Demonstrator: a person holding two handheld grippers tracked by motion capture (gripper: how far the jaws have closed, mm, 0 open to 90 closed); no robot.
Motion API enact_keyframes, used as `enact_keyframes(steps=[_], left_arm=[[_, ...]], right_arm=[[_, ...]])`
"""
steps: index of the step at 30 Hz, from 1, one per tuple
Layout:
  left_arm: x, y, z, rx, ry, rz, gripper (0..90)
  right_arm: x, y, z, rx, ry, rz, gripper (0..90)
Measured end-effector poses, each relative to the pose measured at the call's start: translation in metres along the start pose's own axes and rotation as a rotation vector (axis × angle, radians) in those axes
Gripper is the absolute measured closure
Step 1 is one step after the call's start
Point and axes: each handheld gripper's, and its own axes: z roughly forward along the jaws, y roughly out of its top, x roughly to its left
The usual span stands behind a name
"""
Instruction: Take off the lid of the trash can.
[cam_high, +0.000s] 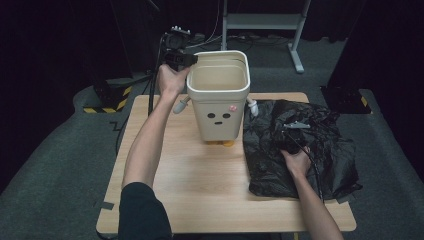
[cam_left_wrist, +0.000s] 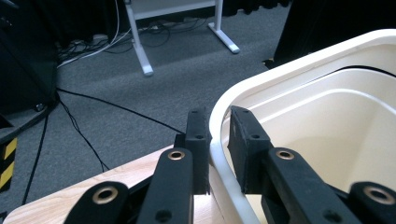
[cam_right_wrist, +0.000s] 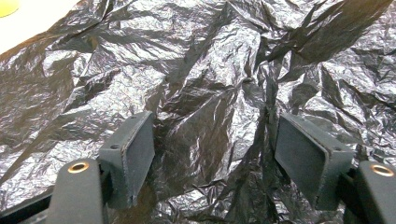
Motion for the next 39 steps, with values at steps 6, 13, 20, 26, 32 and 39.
enact_keyframes(steps=[6,13,20,26,32,39], left_arm=[[0.002,0.0,-0.003,0.0,-0.007,-0.003,78.0],[0.006,0.0,-0.007,-0.003,0.002,-0.009,78.4],[0.009,-0.001,-0.012,-0.012,0.007,-0.009,78.5],[0.01,-0.004,-0.016,-0.019,0.012,-0.012,78.6],[0.014,-0.008,-0.022,-0.028,0.011,-0.019,78.8],[0.02,-0.013,-0.03,-0.04,0.014,-0.03,78.9]], right_arm=[[0.0,0.0,0.0,0.0,0.0,0.0,28.2],[0.0,0.0,0.0,0.0,0.0,0.0,28.2],[0.0,0.0,0.0,-0.002,0.0,-0.002,28.2],[0.0,0.0,0.0,-0.001,0.0,-0.002,28.2],[0.0,0.0,0.0,-0.002,-0.001,0.0,28.2],[0.001,0.0,0.0,-0.002,-0.002,-0.001,28.1]])
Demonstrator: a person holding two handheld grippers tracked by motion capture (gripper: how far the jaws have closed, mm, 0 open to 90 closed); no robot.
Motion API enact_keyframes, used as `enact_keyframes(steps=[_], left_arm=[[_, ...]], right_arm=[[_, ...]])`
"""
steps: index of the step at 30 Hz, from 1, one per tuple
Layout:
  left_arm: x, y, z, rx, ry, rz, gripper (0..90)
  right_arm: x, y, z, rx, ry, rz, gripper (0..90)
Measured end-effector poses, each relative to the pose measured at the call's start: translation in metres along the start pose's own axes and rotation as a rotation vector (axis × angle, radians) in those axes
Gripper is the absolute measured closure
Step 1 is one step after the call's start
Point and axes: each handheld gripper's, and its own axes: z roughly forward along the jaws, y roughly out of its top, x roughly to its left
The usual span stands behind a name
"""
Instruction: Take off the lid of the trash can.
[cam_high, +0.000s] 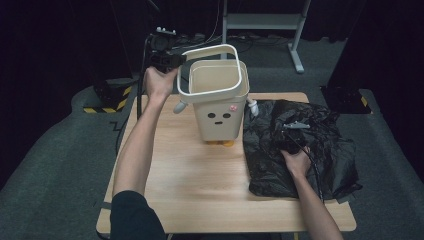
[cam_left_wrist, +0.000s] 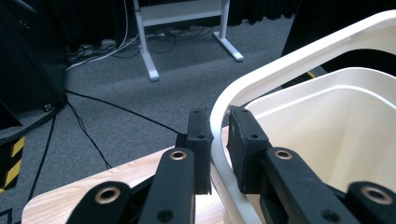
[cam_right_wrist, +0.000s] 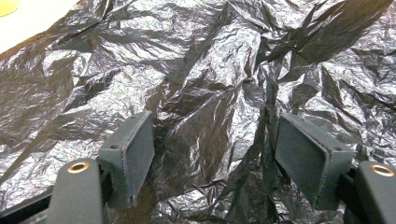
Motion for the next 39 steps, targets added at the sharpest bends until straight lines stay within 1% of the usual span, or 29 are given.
enact_keyframes(steps=[6,10,15,20,27,29,32,33,34,39], left_arm=[[0.004,-0.005,-0.008,0.0,0.011,0.01,79.0],[0.008,-0.009,-0.015,-0.009,0.013,0.0,79.0],[0.012,-0.013,-0.022,-0.012,0.026,0.003,78.9],[0.015,-0.016,-0.03,-0.017,0.027,-0.005,79.0],[0.019,-0.022,-0.041,-0.025,0.036,0.0,79.0],[0.021,-0.027,-0.048,-0.035,0.04,-0.008,79.0],[0.024,-0.031,-0.054,-0.037,0.052,-0.007,79.0],[0.024,-0.031,-0.054,-0.037,0.052,-0.007,79.0],[0.026,-0.033,-0.059,-0.039,0.056,-0.008,79.0],[0.032,-0.038,-0.068,-0.048,0.068,-0.017,79.0]], right_arm=[[0.0,0.0,0.0,0.0,0.0,-0.001,28.2],[0.0,0.0,0.0,0.0,-0.001,-0.002,28.1],[0.0,0.0,0.0,0.0,-0.002,-0.002,28.1],[0.0,0.0,0.0,-0.001,-0.003,-0.004,28.2],[0.0,0.0,0.0,-0.002,-0.003,-0.007,28.2],[0.0,0.0,0.0,-0.002,-0.003,-0.008,28.2],[0.0,0.0,0.0,-0.002,-0.004,-0.009,28.2],[0.0,0.0,0.0,-0.002,-0.004,-0.009,28.2],[0.0,0.0,0.0,-0.002,-0.004,-0.01,28.2],[0.001,0.0,0.0,-0.001,-0.007,-0.01,28.2]])
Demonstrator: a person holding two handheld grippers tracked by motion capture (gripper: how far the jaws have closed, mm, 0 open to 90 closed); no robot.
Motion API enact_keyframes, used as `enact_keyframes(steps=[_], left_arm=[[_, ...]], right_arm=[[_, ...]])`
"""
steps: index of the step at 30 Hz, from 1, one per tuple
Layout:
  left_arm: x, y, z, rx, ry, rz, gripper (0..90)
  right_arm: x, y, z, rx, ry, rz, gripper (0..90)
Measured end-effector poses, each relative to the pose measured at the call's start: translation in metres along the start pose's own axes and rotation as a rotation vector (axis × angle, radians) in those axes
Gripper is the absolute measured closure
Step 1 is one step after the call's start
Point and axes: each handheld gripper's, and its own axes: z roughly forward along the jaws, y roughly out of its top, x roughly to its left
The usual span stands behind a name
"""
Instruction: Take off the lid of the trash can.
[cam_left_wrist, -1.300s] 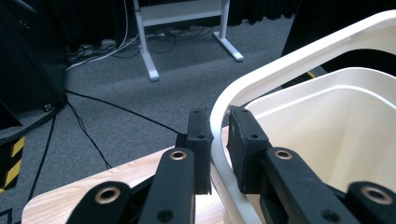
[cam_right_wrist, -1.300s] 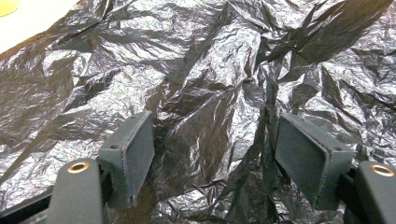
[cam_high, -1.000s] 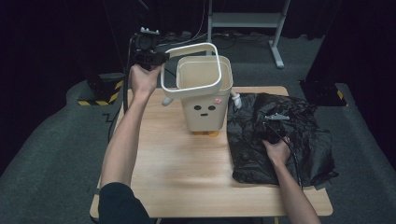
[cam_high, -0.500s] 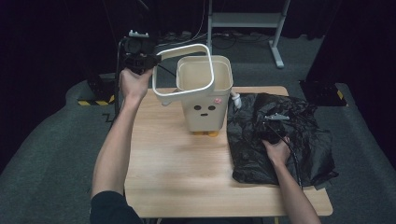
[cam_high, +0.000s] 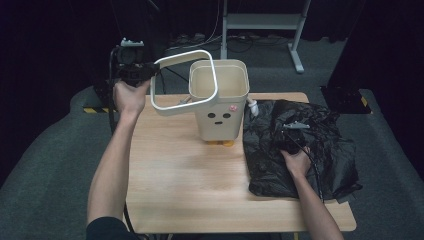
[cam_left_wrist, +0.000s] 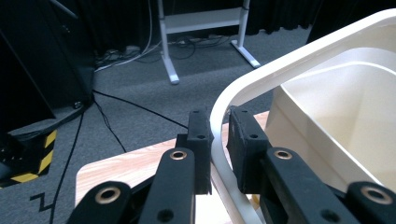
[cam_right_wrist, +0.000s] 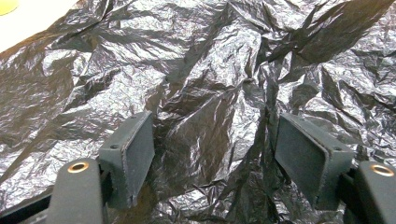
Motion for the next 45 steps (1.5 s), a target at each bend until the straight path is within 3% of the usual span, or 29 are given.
enact_keyframes(steps=[6,25,42,45], left_arm=[[0.01,-0.007,-0.011,-0.005,0.018,-0.014,79.1],[0.026,-0.026,-0.024,-0.008,0.044,-0.045,79.2],[0.037,-0.036,-0.036,-0.013,0.091,-0.04,79.2],[0.04,-0.039,-0.039,-0.028,0.09,-0.058,79.2]], right_arm=[[0.0,0.0,0.0,-0.001,-0.001,-0.002,28.2],[0.0,0.0,0.0,-0.001,-0.001,-0.002,28.2],[0.0,0.0,0.0,-0.001,-0.002,-0.003,28.2],[0.0,0.0,0.0,-0.001,-0.002,-0.003,28.1]])
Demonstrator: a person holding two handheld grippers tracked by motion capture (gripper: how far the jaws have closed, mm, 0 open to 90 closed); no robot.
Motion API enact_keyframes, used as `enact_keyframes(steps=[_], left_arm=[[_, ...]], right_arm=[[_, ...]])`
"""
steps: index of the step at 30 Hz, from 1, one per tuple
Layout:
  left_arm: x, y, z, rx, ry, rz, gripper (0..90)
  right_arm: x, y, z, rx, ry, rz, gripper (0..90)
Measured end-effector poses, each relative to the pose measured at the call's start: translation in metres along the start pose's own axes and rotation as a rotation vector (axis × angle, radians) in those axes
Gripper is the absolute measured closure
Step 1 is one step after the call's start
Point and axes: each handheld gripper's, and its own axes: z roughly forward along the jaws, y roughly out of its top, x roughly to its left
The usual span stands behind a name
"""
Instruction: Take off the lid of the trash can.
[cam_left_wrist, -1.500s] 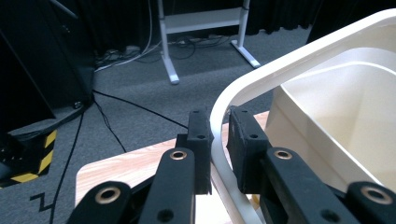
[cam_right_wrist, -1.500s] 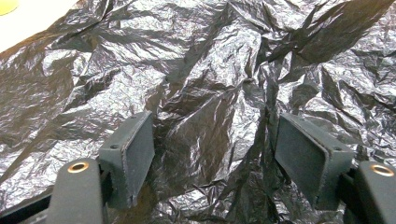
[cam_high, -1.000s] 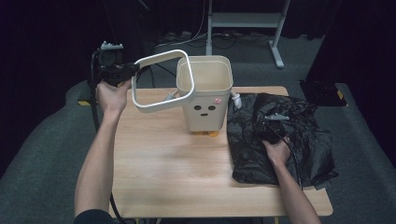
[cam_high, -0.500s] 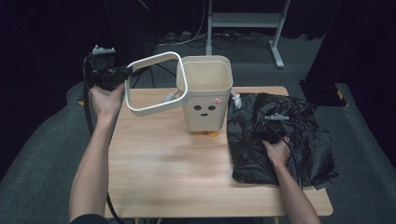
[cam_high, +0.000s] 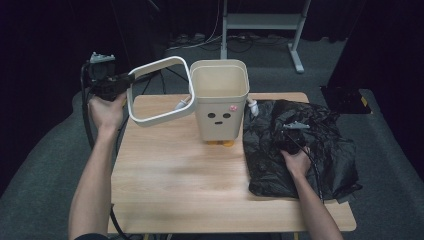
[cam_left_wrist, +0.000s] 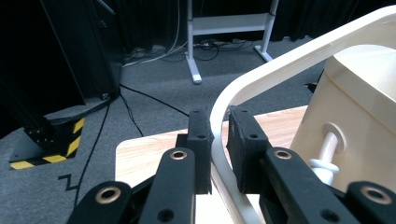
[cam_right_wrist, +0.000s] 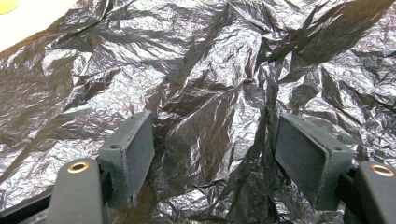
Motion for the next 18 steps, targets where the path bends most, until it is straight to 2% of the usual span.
enact_keyframes(steps=[18], left_arm=[[0.014,-0.02,-0.006,0.021,0.031,-0.016,79.2]], right_arm=[[0.0,0.0,0.0,-0.001,-0.001,0.0,28.1]])
